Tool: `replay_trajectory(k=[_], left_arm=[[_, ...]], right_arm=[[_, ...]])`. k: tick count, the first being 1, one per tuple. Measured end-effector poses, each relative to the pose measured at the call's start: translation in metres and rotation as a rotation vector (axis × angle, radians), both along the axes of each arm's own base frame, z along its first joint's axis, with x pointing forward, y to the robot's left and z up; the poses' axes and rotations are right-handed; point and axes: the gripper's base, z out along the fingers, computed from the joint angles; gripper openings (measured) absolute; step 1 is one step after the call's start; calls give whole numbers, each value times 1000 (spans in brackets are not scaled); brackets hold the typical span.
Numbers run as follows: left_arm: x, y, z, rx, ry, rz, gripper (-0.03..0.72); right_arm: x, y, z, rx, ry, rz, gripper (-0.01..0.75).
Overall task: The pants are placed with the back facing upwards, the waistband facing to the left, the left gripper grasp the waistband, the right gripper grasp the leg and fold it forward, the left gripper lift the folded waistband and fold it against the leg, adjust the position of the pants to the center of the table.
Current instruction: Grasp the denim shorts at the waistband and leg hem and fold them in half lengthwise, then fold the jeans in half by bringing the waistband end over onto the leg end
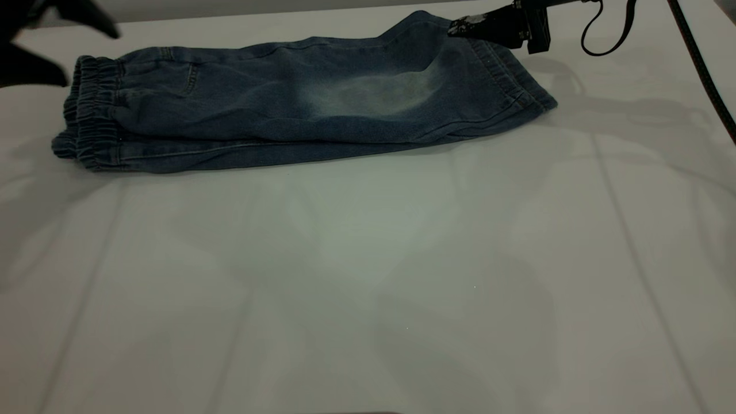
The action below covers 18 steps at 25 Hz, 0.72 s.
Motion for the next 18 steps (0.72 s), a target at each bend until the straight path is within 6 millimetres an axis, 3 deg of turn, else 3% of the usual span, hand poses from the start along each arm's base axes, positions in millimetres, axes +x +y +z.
replay_trajectory(k=[4,6,13,18], left_arm=[[-15,37,-4,-70,85,31,589],[-22,44,-6,-65,141,16,589],[-29,47,-13,-27,227,-6,589],[-25,42,-39,-78,275,6,589]], right_arm=[[-1,0,-1,-12,-2,19,539],[-1,1,0,-9,-3,22,539],[-2,1,0,-11,-4,26,539],[-2,1,0,-11,-4,28,539]])
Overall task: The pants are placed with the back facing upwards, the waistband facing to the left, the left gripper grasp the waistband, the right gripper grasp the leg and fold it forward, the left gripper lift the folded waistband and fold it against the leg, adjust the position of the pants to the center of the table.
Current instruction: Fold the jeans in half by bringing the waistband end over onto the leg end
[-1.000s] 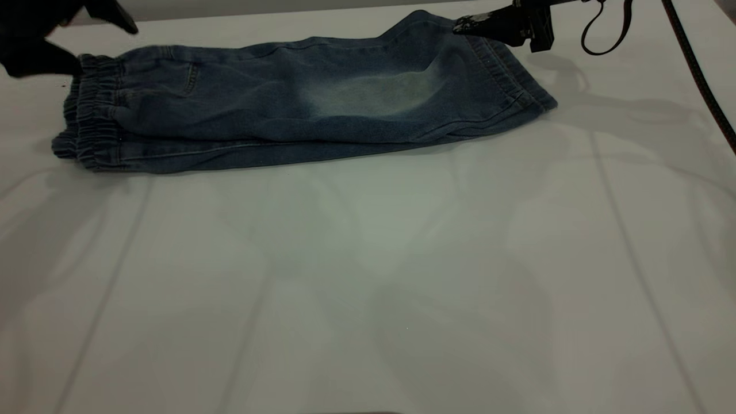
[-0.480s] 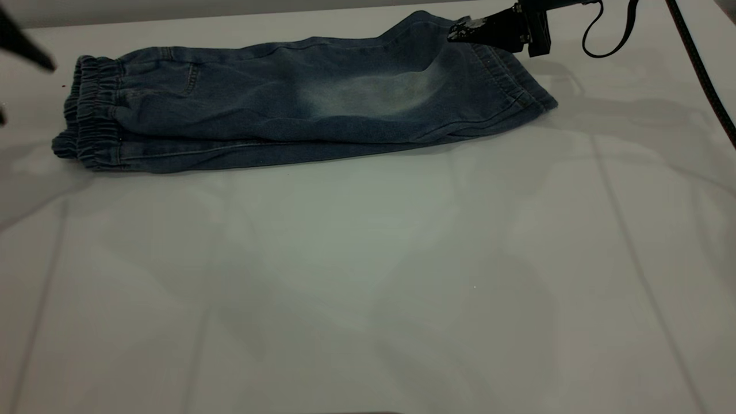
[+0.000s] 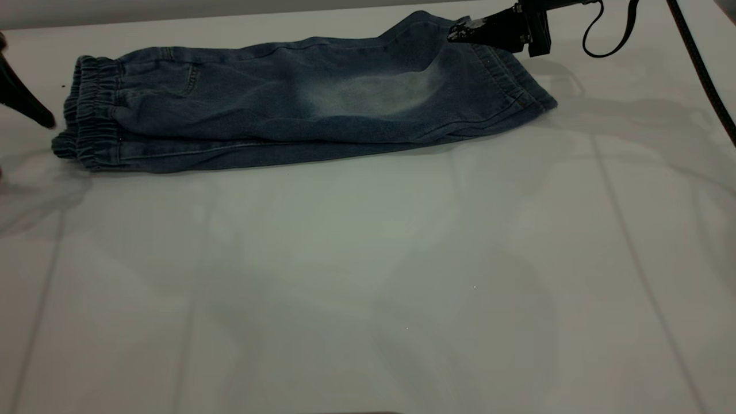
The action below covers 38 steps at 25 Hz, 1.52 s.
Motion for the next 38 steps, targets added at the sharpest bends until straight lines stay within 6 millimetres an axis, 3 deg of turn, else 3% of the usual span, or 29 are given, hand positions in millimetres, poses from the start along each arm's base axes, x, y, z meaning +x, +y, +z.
replay_trajectory(k=[6,11,16,22,28,35,38], left_arm=[[10,-15,-21,-17,-16,27,589],[16,-25,-22,13,-49,49,589],[18,-23,-22,27,-58,82,589],[16,-24,-46,4,1,121,588],[19,-22,-48,1,-6,147,582],[21,-20,-50,20,-16,177,488],[21,-19,-51,25,-20,193,366]], right_arm=[[-1,0,-1,-10,0,11,539],[-1,0,-1,-11,-1,12,539],[-1,0,-1,-10,-1,14,539],[-1,0,-1,-12,-1,14,539],[-1,0,-1,-12,-1,15,539],[-2,4,-1,-19,-8,23,539],[-6,15,-3,-47,-15,68,539]])
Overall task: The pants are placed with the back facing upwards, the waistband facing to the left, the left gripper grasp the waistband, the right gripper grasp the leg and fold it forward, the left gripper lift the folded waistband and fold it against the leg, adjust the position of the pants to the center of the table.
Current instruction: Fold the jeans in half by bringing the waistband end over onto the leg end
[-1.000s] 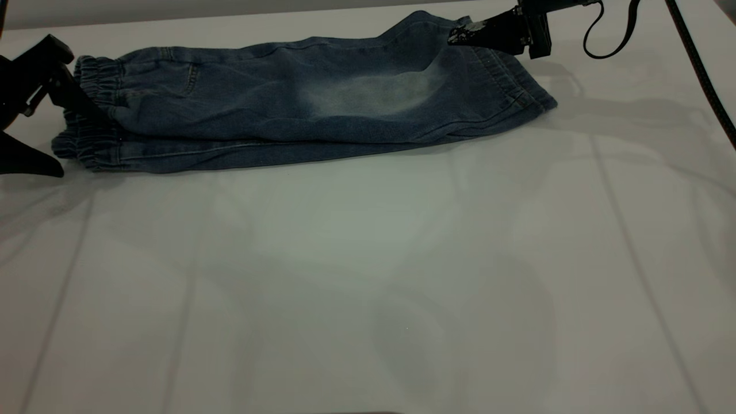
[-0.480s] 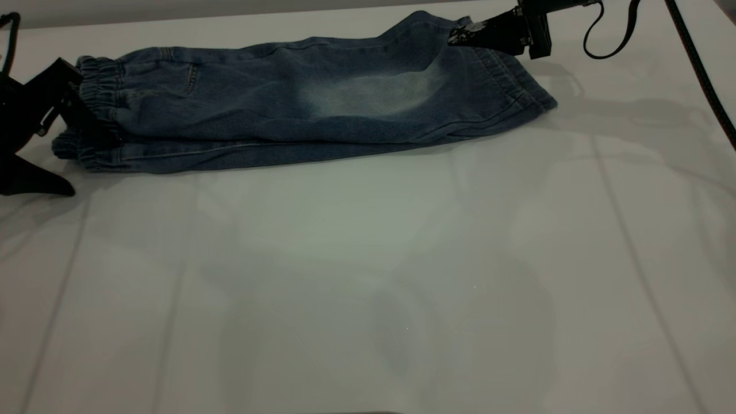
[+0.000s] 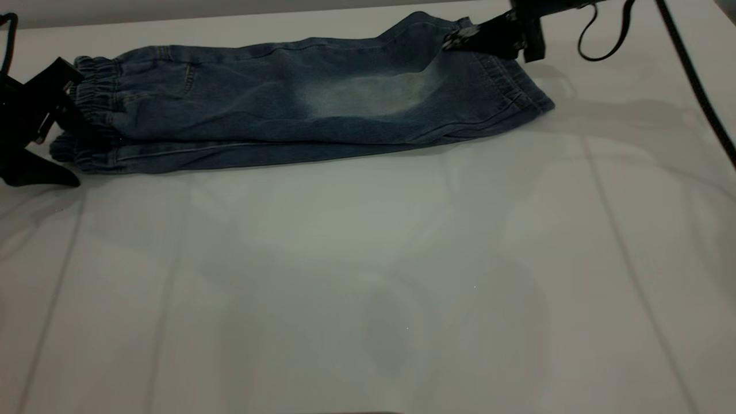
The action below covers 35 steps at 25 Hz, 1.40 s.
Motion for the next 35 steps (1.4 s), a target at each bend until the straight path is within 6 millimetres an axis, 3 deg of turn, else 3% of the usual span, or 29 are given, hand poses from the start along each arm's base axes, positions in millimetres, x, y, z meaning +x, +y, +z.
replay_trajectory(k=[4,6,10,16,22,26,31,35], left_arm=[[1,-3,0,23,-7,-31,136],[1,-4,0,37,-12,-56,78],[3,-7,12,56,-43,-117,71],[4,-18,64,80,-162,-240,69],[-1,-41,112,89,-267,-353,69],[-6,-56,133,104,-314,-424,69],[-15,-64,150,104,-337,-495,69],[-22,-65,167,138,-373,-531,69]], right_arm=[[-5,27,0,-52,-21,72,539],[-4,42,4,-92,-41,110,538],[1,73,17,-207,-109,177,525],[4,115,22,-372,-202,191,521],[-4,160,-7,-396,-205,240,521],[-11,188,-25,-399,-195,296,521],[-21,209,-35,-407,-184,384,521],[-19,209,-24,-401,-206,459,521]])
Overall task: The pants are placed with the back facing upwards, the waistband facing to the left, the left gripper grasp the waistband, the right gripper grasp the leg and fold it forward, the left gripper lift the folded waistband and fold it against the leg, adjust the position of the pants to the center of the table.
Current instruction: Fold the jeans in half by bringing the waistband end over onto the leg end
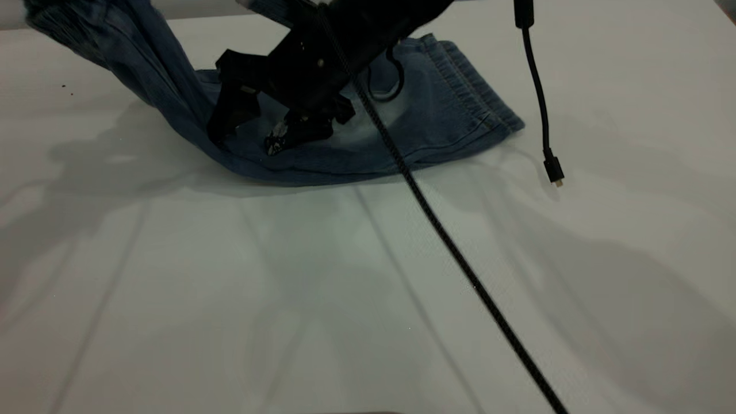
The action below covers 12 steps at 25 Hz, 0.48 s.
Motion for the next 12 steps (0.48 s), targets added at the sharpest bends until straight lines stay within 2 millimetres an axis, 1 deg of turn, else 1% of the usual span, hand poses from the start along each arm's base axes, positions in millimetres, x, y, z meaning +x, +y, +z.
replay_trajectory(k=[3,7,9,12], left_arm=[[-4,-1,11,3,-29,-6,69],[-6,-3,16,3,-44,-12,69],[-6,-11,16,5,-48,-33,69],[-6,-31,18,17,-68,-79,69]], right_arm=[[12,-16,20,-20,-42,36,521],[33,-54,61,-56,-119,38,521],[41,-75,83,-62,-153,19,521],[49,-104,123,-52,-211,-17,521]])
